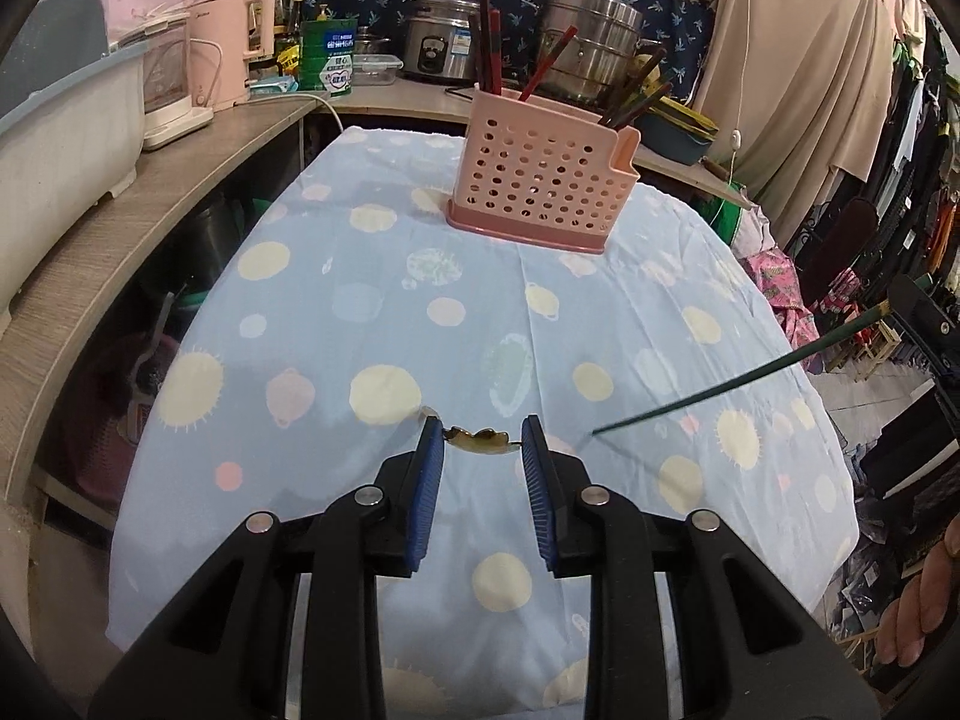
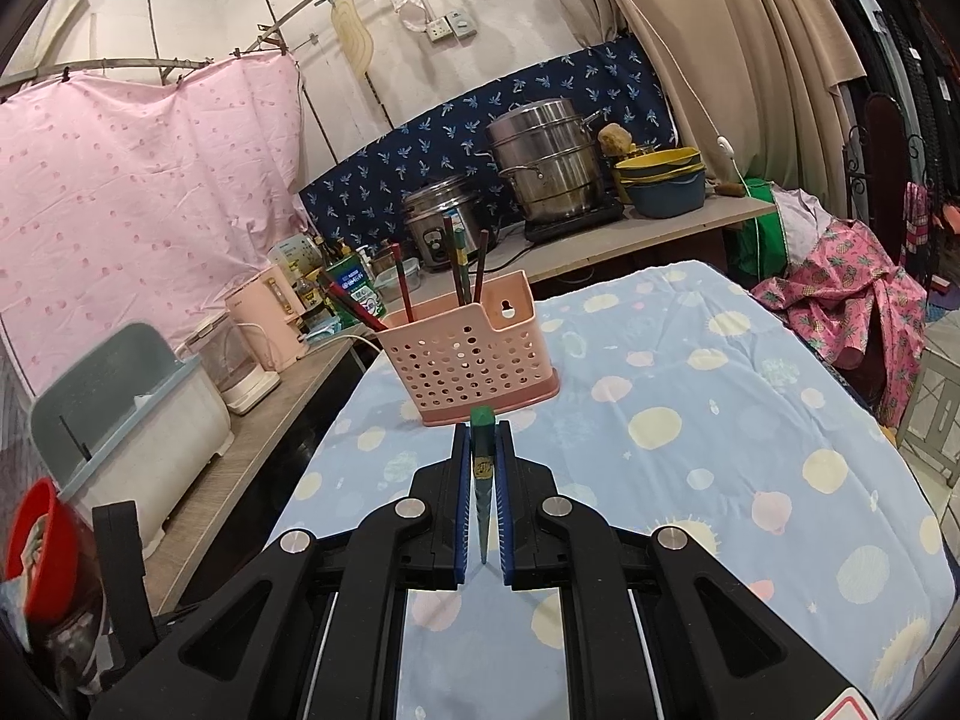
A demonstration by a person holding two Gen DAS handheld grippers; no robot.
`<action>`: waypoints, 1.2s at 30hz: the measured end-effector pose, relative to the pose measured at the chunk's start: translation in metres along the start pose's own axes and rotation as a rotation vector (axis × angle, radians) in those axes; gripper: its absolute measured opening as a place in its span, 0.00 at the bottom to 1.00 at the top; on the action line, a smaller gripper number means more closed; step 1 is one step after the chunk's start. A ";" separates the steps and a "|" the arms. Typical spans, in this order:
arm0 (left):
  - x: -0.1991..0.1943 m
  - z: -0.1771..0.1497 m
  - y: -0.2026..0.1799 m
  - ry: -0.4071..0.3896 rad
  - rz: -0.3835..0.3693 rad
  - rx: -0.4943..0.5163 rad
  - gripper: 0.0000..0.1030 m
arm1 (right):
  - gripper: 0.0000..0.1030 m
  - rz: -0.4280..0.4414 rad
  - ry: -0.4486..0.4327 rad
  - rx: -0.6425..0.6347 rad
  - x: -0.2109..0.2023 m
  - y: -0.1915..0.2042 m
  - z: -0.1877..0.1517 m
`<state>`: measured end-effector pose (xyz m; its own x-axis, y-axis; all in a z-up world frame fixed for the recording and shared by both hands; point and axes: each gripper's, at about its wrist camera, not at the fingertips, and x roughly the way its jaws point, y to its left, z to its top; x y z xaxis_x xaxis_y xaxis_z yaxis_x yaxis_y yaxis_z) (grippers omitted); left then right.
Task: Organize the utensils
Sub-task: 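Carry the spoon to the pink holder with the left tool while the right tool carries the chopstick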
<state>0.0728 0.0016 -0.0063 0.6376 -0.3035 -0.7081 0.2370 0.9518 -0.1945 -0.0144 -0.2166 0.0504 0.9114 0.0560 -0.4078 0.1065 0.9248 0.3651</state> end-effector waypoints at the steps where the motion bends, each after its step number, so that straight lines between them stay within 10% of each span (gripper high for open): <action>1: -0.002 0.004 -0.001 -0.009 -0.002 0.003 0.25 | 0.08 0.002 -0.003 -0.004 0.000 0.001 0.003; 25: -0.013 0.213 -0.032 -0.213 -0.146 0.021 0.25 | 0.07 0.088 -0.240 -0.087 0.078 0.040 0.167; 36: 0.044 0.276 -0.017 -0.116 -0.177 -0.096 0.25 | 0.07 0.068 -0.284 -0.089 0.141 0.049 0.226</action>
<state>0.2991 -0.0402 0.1539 0.6734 -0.4638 -0.5758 0.2850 0.8814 -0.3767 0.2097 -0.2486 0.2000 0.9912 0.0230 -0.1300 0.0178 0.9526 0.3037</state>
